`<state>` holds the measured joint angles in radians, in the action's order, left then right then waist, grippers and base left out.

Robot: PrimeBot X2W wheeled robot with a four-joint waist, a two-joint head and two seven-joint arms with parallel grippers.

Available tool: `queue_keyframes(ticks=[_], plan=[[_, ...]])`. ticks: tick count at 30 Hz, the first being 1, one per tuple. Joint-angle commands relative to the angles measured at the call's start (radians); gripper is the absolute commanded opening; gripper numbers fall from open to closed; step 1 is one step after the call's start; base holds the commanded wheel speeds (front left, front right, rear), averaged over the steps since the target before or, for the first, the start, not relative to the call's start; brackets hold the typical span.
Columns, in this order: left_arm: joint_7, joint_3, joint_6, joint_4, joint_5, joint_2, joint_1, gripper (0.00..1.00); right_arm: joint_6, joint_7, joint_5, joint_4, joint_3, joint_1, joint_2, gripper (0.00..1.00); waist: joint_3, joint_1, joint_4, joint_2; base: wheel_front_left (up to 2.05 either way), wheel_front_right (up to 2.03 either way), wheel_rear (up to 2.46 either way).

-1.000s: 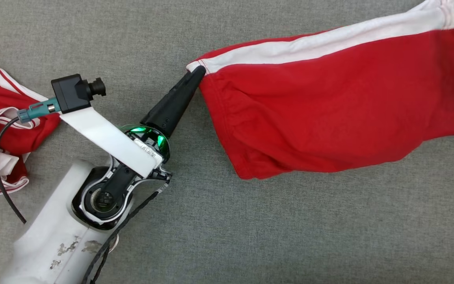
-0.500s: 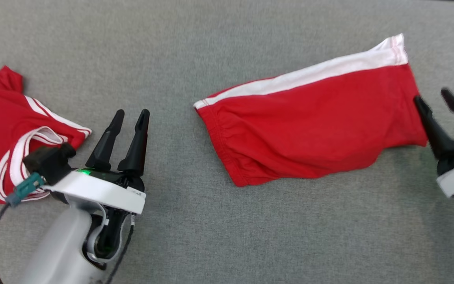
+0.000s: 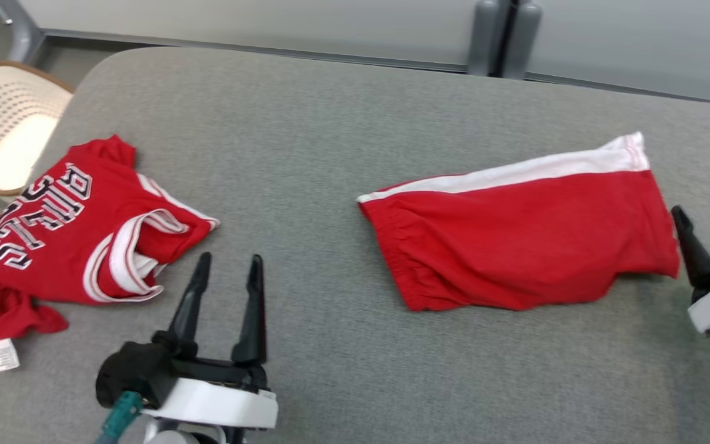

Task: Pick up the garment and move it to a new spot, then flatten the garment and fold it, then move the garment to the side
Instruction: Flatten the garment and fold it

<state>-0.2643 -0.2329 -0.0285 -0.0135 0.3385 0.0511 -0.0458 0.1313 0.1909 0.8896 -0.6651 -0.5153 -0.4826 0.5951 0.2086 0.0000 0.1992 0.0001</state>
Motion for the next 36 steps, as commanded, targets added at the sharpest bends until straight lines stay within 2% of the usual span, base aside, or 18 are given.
queue_keyframes(ticks=[1, 7, 11, 14, 15, 16, 17, 18, 28, 36], plan=[[0.000, -0.014, -0.011, 0.010, -0.015, 0.001, 0.006, 1.00, -0.001, -0.020, -0.014, -0.037, 0.011, -0.024, -0.002, 1.00, 0.003, 0.0000, 0.038, -0.0001, 0.00, 0.00, 0.00], [0.000, -0.121, -0.035, 0.020, -0.046, 0.001, 0.006, 1.00, -0.001, -0.180, -0.084, -0.253, 0.041, -0.143, -0.025, 1.00, 0.035, 0.0000, 0.107, -0.0001, 0.00, 0.00, 0.00], [0.000, -0.155, -0.042, 0.013, -0.032, 0.001, -0.010, 1.00, -0.001, -0.278, -0.113, -0.338, 0.037, -0.184, -0.034, 1.00, 0.056, 0.0000, 0.130, -0.0001, 0.00, 0.00, 0.00], [0.000, -0.162, -0.045, 0.013, -0.029, 0.001, -0.023, 1.00, -0.001, -0.332, -0.107, -0.357, 0.032, -0.184, -0.057, 1.00, 0.069, 0.0000, 0.133, -0.0001, 0.00, 0.00, 0.00], [0.000, -0.161, -0.048, 0.014, -0.025, 0.001, -0.025, 1.00, -0.001, -0.343, -0.098, -0.350, 0.032, -0.182, -0.063, 0.84, 0.074, 0.0000, 0.130, -0.0001, 0.00, 0.00, 0.00], [0.000, -0.160, -0.050, 0.015, -0.021, 0.001, -0.027, 1.00, -0.001, -0.349, -0.098, -0.346, 0.032, -0.184, -0.064, 0.51, 0.078, 0.0000, 0.125, -0.0001, 0.00, 0.00, 0.00], [0.000, -0.160, -0.049, 0.013, -0.021, 0.001, -0.029, 1.00, -0.001, -0.352, -0.102, -0.339, 0.027, -0.182, -0.062, 0.02, 0.081, 0.0000, 0.120, -0.0001, 0.00, 0.00, 0.00], [0.000, -0.160, -0.047, 0.010, -0.023, 0.001, -0.032, 1.00, -0.001, -0.351, -0.106, -0.333, 0.024, -0.181, -0.058, 0.00, 0.084, 0.0000, 0.113, -0.0001, 0.00, 0.00, 0.00], [0.000, -0.149, -0.026, -0.001, -0.045, 0.001, -0.054, 1.00, -0.002, -0.275, -0.100, -0.260, 0.061, -0.157, 0.015, 0.00, 0.094, 0.0000, 0.008, -0.0001, 0.00, 0.00, 0.00], [0.000, -0.128, 0.004, -0.014, -0.077, 0.001, -0.070, 1.00, -0.002, -0.249, -0.168, -0.181, 0.079, -0.117, 0.168, 0.00, 0.108, 0.0000, -0.104, -0.0001, 0.00, 0.00, 0.00]])
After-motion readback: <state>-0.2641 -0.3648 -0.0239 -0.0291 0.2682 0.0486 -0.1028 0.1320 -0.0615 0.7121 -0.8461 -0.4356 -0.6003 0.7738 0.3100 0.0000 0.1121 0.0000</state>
